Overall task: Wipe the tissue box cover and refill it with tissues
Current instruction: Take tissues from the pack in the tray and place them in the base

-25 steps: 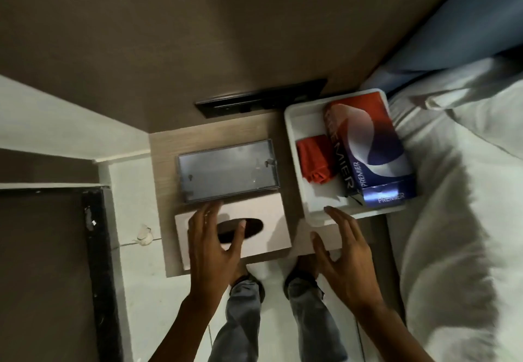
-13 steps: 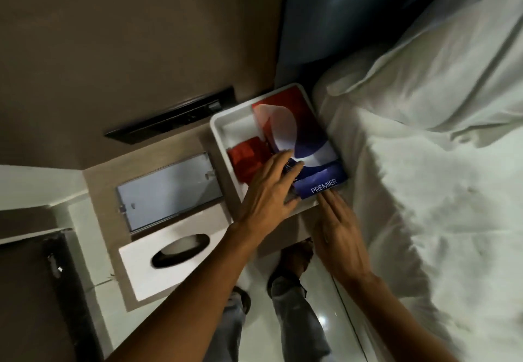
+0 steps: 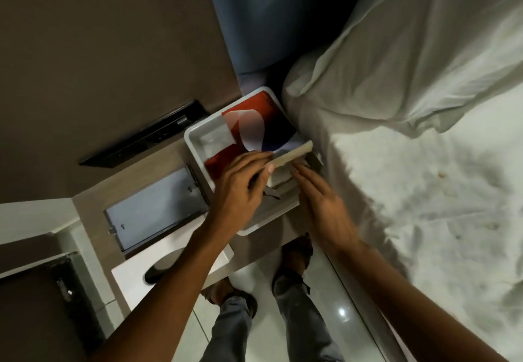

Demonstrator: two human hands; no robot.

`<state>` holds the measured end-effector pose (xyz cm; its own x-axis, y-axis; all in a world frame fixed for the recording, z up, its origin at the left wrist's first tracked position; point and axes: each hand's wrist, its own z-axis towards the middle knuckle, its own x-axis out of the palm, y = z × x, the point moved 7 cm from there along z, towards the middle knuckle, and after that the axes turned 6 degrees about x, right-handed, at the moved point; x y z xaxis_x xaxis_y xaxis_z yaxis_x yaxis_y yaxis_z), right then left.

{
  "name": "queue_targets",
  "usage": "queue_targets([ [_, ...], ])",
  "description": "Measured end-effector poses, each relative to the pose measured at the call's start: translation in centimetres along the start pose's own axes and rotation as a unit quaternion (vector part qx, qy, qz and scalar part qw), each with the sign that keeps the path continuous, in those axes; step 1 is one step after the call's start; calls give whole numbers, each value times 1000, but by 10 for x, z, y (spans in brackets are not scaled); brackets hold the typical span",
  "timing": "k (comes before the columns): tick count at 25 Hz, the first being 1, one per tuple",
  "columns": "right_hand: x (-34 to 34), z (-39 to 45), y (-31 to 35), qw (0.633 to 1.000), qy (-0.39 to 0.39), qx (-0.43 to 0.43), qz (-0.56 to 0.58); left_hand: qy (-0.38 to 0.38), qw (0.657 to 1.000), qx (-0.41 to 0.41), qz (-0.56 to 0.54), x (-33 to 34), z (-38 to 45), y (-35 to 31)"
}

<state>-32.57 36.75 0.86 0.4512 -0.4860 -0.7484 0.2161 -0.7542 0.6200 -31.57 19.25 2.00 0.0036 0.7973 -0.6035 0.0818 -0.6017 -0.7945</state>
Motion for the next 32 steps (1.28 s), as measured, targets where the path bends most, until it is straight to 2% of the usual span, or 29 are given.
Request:
queue_targets([
  [3, -17, 28, 22, 995, 13, -76, -61, -43, 998, 0, -37, -30, 14, -14],
  [7, -30, 67, 56, 963, 50, -174, -198, -50, 998, -12, -28, -59, 37, -31],
  [10, -33, 89, 68, 933, 81, -194, -292, -37, 999, -26, -21, -64, 46, -34],
  [14, -27, 98, 66, 909, 106, -190, -355, -41, 998, -49, -25, -65, 47, -32],
  [18, -30, 85, 59, 928, 81, -167, -322, -40, 997, -62, -36, -65, 45, -28],
  [22, -32, 71, 62, 933, 66, -182, -303, -41, 997, -70, -1, -64, 43, -24],
  [26, -39, 64, 61, 939, 121, -182, -265, -42, 998, -43, 15, -64, 42, -26],
  [32, -53, 64, 47, 948, 227, -131, -183, -28, 998, -19, 44, -58, 40, -28],
])
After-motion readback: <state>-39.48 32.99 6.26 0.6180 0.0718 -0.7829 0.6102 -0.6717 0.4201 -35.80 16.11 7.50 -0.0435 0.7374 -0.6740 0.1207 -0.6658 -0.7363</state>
